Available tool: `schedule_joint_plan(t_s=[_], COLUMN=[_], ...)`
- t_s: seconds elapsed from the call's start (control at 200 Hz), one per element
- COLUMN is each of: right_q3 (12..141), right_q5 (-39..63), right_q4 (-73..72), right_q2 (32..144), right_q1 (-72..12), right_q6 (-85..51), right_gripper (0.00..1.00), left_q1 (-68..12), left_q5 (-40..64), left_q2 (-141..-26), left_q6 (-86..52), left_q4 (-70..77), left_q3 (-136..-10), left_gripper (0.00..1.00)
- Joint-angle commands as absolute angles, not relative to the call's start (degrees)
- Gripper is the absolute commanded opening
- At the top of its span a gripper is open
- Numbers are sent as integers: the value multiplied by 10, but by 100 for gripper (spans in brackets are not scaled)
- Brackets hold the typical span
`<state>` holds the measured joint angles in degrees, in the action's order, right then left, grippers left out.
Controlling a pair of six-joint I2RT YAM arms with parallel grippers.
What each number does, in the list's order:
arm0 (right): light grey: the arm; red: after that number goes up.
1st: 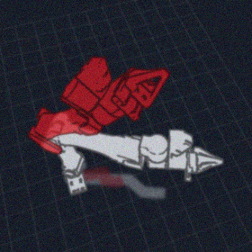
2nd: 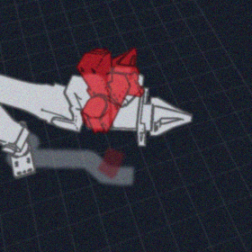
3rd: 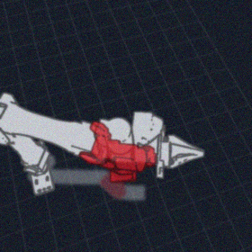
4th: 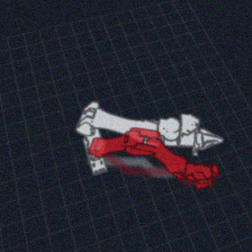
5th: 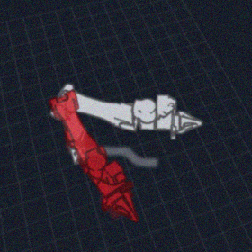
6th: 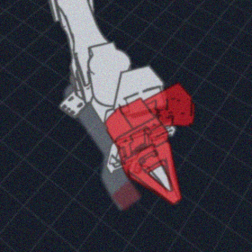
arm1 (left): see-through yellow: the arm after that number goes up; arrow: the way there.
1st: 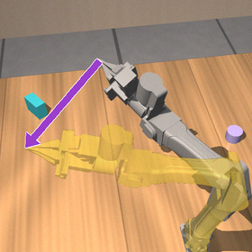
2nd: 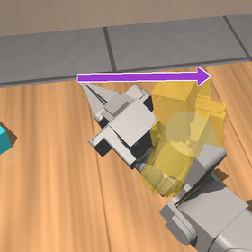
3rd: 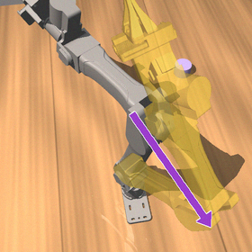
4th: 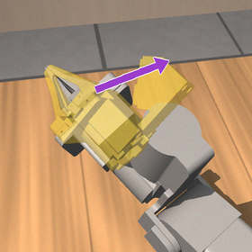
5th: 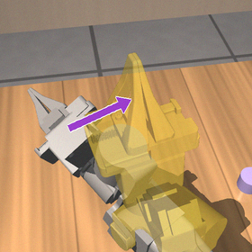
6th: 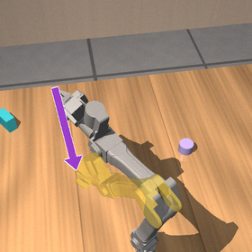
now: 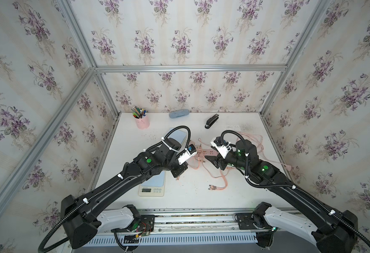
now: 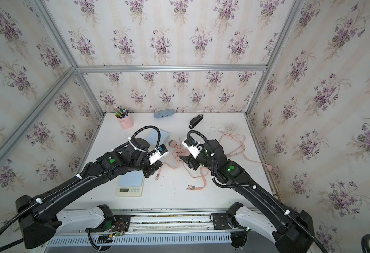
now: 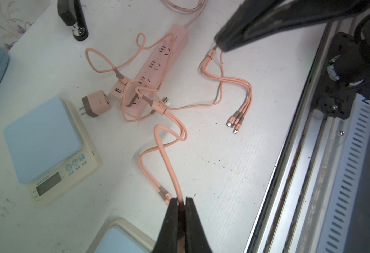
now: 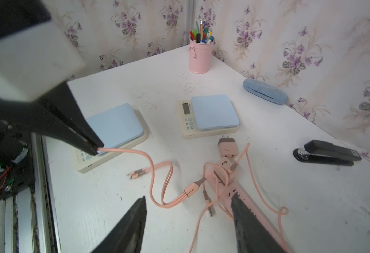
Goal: Charge the electronic scale
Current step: Pick up the charging cable from the center of the board.
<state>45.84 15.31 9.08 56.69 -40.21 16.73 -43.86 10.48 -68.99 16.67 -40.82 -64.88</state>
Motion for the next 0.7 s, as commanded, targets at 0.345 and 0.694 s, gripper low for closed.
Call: schedule_joint_plan(t_s=[0.345,0.694], right_q3=[474,488], right_q5=[100,115], right_q4=[38,40], right_q2=[643,690], right_q1=[-495,-522], right_q6=[346,388], right_gripper=[64,61], left_q1=[-396,-388], left_q5=[321,353], left_q2=[-722,-736], left_q6=[269,276], left_q4=[-472,-476], left_q3=[-689,-697], left_gripper=[0,0])
